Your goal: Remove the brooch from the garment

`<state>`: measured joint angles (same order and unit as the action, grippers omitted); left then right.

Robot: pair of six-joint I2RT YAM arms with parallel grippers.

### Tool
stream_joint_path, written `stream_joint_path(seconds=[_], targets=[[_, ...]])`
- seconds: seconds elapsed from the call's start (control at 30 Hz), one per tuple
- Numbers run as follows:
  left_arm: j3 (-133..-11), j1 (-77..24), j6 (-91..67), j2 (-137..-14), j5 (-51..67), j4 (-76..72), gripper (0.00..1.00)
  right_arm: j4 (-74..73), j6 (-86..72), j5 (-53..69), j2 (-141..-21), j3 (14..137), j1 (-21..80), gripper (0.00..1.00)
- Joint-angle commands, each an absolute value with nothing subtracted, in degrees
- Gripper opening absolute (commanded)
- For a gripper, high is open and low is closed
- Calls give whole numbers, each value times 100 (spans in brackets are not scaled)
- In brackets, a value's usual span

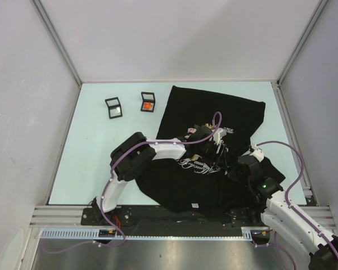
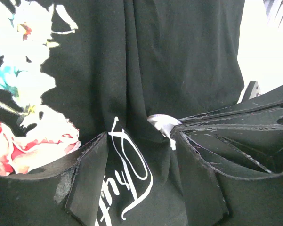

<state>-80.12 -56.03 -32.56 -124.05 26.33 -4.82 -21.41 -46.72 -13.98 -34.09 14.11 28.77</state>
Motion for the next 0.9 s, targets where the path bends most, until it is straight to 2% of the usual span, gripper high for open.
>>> stream_joint_path(seconds=[0.0, 0.27, 0.57, 0.87], targets=[[-8112, -5616, -3313, -12639, 2619, -545, 63, -1617, -4816, -1292, -3322, 1406, 2892, 0], [-7822, -5616, -3392, -12551, 2558, -764, 55, -1793, -5010, -1398, -3006, 1450, 2848, 0], [-7814, -5634, -3428, -12586, 2654, -817, 61, -1723, -5027, -1309, -2988, 1433, 2813, 0], [-7506, -5643, -3375, -12507, 2479, -888, 41, -1871, -5141, -1476, -2734, 1441, 2804, 0]])
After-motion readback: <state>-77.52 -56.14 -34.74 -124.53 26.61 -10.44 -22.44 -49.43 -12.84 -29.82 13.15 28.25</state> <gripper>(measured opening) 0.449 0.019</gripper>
